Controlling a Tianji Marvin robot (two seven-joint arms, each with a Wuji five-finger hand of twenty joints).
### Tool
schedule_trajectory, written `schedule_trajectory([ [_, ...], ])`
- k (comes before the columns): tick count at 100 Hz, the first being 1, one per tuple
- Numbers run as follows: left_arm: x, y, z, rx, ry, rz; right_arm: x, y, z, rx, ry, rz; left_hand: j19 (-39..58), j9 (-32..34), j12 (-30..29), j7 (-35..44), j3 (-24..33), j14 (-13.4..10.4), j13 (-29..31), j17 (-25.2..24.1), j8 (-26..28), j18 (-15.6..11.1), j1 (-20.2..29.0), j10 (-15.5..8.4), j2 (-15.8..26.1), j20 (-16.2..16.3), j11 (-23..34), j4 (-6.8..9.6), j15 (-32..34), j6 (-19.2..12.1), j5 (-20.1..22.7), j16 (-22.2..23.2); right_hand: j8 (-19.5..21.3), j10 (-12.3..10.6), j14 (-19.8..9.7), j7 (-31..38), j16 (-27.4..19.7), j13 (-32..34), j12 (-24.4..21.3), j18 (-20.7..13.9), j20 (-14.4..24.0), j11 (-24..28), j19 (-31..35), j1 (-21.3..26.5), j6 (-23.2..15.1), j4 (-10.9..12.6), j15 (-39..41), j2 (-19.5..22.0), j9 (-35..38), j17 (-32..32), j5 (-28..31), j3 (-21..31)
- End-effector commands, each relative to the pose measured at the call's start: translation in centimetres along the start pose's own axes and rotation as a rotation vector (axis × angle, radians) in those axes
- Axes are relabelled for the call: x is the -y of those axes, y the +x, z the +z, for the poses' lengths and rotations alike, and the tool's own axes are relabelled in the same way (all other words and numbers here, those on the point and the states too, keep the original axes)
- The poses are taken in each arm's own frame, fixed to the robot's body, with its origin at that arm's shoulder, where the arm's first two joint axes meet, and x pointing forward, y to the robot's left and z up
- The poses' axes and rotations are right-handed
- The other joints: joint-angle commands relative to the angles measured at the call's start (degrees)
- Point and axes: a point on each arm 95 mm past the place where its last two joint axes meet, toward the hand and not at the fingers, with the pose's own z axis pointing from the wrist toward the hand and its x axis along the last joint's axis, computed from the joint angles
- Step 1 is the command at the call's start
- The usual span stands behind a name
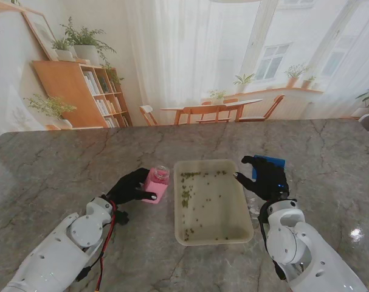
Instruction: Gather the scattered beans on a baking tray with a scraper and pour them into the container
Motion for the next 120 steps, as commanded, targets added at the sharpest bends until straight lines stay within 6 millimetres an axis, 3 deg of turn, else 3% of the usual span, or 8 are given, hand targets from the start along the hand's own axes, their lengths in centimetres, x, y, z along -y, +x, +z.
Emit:
schedule_trajectory([
  [1,-0.7,-1.1,-1.0,0.043,-0.024,0.005,0.4,0.0,-0.2,0.000,0.020,0.007,-1.3,-2.5,-1.6,8.5,9.5,-0.8,-3.3,-3.1,2.6,-0.1,6.8,-1.0,13.8,-1.9,-0.8,5.89,-1.3,-7.6,7.3,-1.1,0.9,-0.6,0.5,0.4,0.3,0.4,0.4,1.0,0.7,-1.6,-0.7,0.2,-0.7,2.1,-0.7,0.6,0.3,0.0,0.6,-0.8],
  [15,-0.6,-1.4,-1.7,0.065,-0.043,0.028,0.4,0.0,-0.2,0.003,0.022,0.008,-4.4,-6.3,-4.2,3.2,9.3,0.6,-9.7,-9.3,0.5,-0.3,4.9,0.6,13.2,-3.5,-3.6,5.81,-2.4,-6.5,6.8,-2.9,0.8,-0.7,0.5,0.6,0.3,0.5,0.4,1.0,0.8,-1.7,-0.7,0.2,-0.7,2.1,-0.7,0.6,0.4,0.0,0.7,-0.7],
  [31,-0.5,-1.6,-2.4,0.077,-0.089,0.069,0.4,0.0,-0.2,0.003,0.022,0.009,-8.1,-10.5,-7.9,-12.2,9.4,1.7,-14.2,-12.2,0.3,-0.4,0.8,2.4,15.2,-4.9,-7.6,5.90,-3.5,-2.9,6.7,-4.9,0.7,-0.7,0.5,0.7,0.4,0.6,0.5,1.0,0.8,-1.7,-0.7,0.2,-0.7,2.1,-0.7,0.6,0.5,0.0,0.9,-0.7],
  [47,-0.5,-1.7,-2.7,0.087,-0.142,0.082,0.5,0.0,-0.2,0.005,0.029,0.008,-14.2,-14.1,-10.5,-27.1,9.8,2.8,-17.3,-12.3,-8.5,0.1,-3.1,3.8,16.4,-5.7,-10.3,6.88,-5.0,0.4,6.3,-5.8,0.6,-0.7,0.5,1.0,0.4,0.7,0.5,1.0,0.9,-1.6,-0.7,0.2,-0.8,2.1,-0.7,0.6,0.9,0.0,1.2,-0.7],
  [56,-0.5,-1.7,-2.8,0.093,-0.179,0.090,0.5,0.0,-0.2,0.007,0.031,0.009,-17.3,-15.7,-11.6,-31.0,10.0,3.0,-18.8,-12.4,-10.2,-0.1,-3.8,4.1,16.0,-5.3,-11.1,6.94,-5.9,0.9,6.9,-6.3,0.6,-0.7,0.5,1.0,0.4,0.8,0.5,1.0,0.9,-1.7,-0.8,0.2,-0.9,2.1,-0.7,0.6,0.9,0.0,1.2,-0.7],
  [78,-0.7,-1.7,-2.8,0.094,-0.236,0.086,0.5,0.0,-0.3,0.010,0.034,0.011,-21.7,-18.4,-13.4,-37.7,10.1,3.5,-21.0,-12.6,-14.9,-0.4,-5.0,4.3,15.6,-4.1,-12.1,6.99,-7.2,-0.4,3.5,-7.0,0.4,-0.8,0.4,1.1,0.5,1.1,0.5,1.1,1.0,-1.7,-0.8,0.2,-0.9,2.1,-0.7,0.6,1.3,0.2,1.4,-0.9],
  [86,-0.7,-1.7,-2.8,0.095,-0.252,0.092,0.5,0.0,-0.3,0.011,0.037,0.012,-23.0,-19.9,-13.9,-39.1,10.1,3.7,-21.4,-12.5,-16.8,-0.3,-5.6,4.2,15.8,-3.5,-12.7,6.96,-7.3,0.6,2.5,-7.1,0.4,-0.8,0.4,1.1,0.5,1.2,0.5,1.1,1.0,-1.7,-0.8,0.2,-0.9,2.1,-0.8,0.6,1.5,0.2,1.4,-0.9],
  [120,-0.2,-1.4,-3.5,0.125,-0.305,0.099,0.6,0.0,-0.2,0.010,0.053,0.015,-32.8,-27.2,-15.6,-45.0,9.6,5.2,-26.6,-14.2,-23.9,0.9,-13.4,6.5,16.7,-2.4,-14.4,6.83,-9.6,5.6,-10.4,-8.2,0.2,-0.9,0.4,1.2,0.5,1.5,0.5,1.3,1.1,-2.0,-0.9,0.3,-1.0,2.1,-0.9,0.7,1.9,0.4,2.0,-1.2],
])
